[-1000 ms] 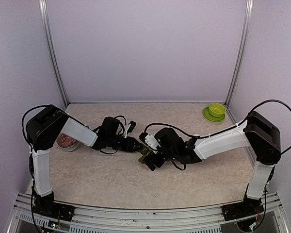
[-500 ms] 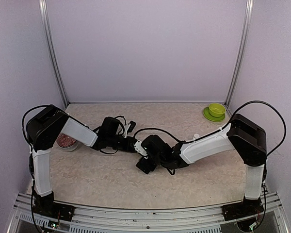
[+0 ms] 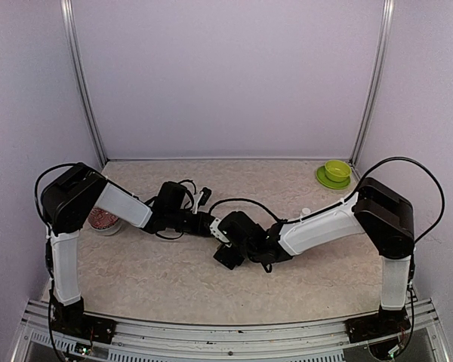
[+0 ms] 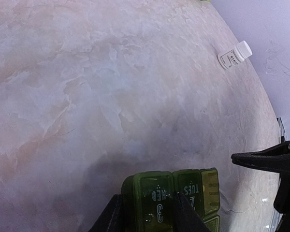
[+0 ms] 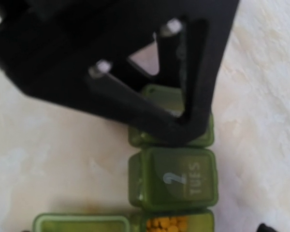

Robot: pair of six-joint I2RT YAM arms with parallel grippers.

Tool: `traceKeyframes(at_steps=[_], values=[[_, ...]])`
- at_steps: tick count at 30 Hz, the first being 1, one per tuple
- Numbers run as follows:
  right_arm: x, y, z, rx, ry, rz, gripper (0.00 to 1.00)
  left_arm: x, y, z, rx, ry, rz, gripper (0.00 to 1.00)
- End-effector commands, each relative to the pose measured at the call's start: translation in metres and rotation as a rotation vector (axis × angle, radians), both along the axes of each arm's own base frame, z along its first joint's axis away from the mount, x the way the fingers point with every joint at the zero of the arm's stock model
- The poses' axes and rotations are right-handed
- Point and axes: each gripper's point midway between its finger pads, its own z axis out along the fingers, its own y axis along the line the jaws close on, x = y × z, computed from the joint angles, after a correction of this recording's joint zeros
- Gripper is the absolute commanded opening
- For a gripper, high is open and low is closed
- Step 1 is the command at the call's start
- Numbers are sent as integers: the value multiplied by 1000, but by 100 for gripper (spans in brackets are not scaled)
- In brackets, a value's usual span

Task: Sort the pills into containers
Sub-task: Close the lid of the pill container on the pill container.

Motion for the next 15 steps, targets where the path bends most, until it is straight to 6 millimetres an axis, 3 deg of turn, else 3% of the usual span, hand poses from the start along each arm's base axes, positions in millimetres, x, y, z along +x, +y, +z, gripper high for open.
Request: traceKeyframes(at_steps=[1, 15], values=[[7, 1, 21, 27, -56, -28, 100, -16, 14, -44, 97, 100, 7, 31], [10, -1, 42, 45, -91, -40, 100, -17, 12, -47, 101, 108, -2, 31]])
